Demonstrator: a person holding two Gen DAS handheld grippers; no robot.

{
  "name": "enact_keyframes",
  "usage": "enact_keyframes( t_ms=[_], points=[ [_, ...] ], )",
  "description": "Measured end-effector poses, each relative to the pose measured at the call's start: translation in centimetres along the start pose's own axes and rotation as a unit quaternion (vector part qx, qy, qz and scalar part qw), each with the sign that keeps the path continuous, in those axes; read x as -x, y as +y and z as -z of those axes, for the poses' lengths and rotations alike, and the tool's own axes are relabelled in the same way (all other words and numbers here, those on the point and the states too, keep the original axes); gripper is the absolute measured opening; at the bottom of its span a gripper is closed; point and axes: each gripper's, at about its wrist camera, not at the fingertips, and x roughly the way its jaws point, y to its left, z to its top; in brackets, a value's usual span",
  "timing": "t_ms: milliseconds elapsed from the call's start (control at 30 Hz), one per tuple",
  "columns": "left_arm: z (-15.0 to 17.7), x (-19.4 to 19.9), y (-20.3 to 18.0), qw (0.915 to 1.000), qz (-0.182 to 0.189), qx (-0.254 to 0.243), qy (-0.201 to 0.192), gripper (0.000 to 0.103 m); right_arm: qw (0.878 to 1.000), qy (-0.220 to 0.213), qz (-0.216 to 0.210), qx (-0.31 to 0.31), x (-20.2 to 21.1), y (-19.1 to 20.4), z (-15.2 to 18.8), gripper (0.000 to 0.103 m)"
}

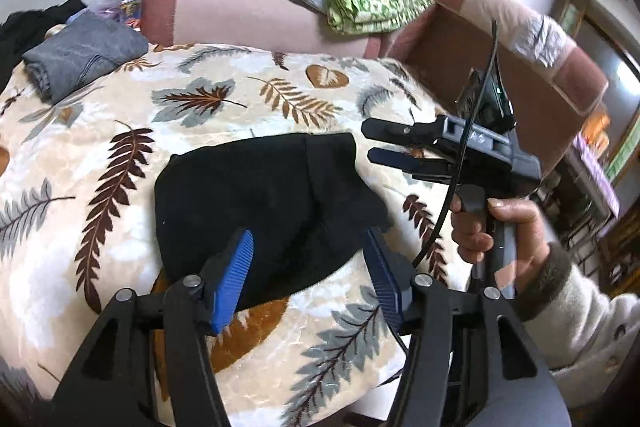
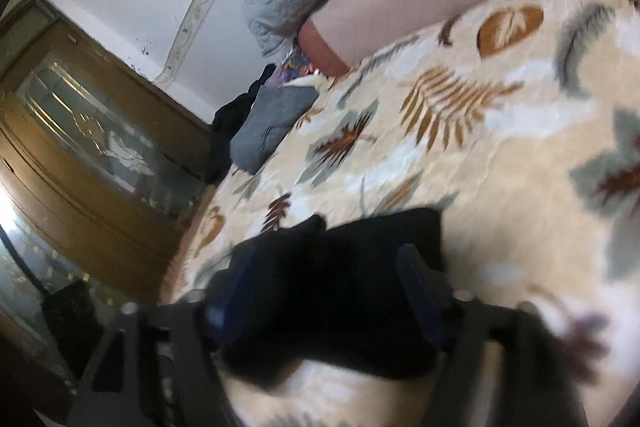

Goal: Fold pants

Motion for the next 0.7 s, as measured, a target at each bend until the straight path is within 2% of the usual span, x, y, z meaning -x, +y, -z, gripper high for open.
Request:
enact_keyframes(
  t_ms=[100,200,333,500,567,600,633,700],
  points=[
    [0.1,-0.8,-0.2,0.9996,-0.024,-0.012,0.002,0.056,1.000,0.022,0.017,-0.008,-0.9,-0.3,1.0,0.080],
    [0.1,-1.3,0.9,0.9997,-0.025,0.006,0.000,0.056,0.999,0.024,0.025,0.008,-0.9,-0.2,1.9,0.080],
    [0.0,-2.7,3.3,0.9975,-0.063,0.031,0.007,0.056,0.999,0.030,0.031,0.027,-1.5,0.2,2.5,0.080],
    [0.4,-5.0,5.0,0.9952,-0.081,0.051,0.022,0.058,0.998,0.045,0.028,0.039,-3.4,0.6,3.1,0.078],
    [0.5,-5.5,5.0,0.9948,-0.086,0.051,0.019,0.061,0.996,0.059,0.035,0.052,-4.6,1.1,3.4,0.042],
    [0.5,-5.6,4.9,0.9947,-0.088,0.051,0.019,0.062,0.995,0.066,0.046,0.063,-5.2,1.3,3.5,0.017],
    [0.4,-5.7,4.8,0.9944,-0.091,0.049,0.021,0.062,0.993,0.063,0.064,0.077,-5.4,1.7,3.5,0.017],
    [-0.1,-5.5,4.6,0.9937,-0.100,0.045,0.021,0.062,0.992,0.042,0.064,0.095,-4.7,2.7,3.1,0.012]
  ],
)
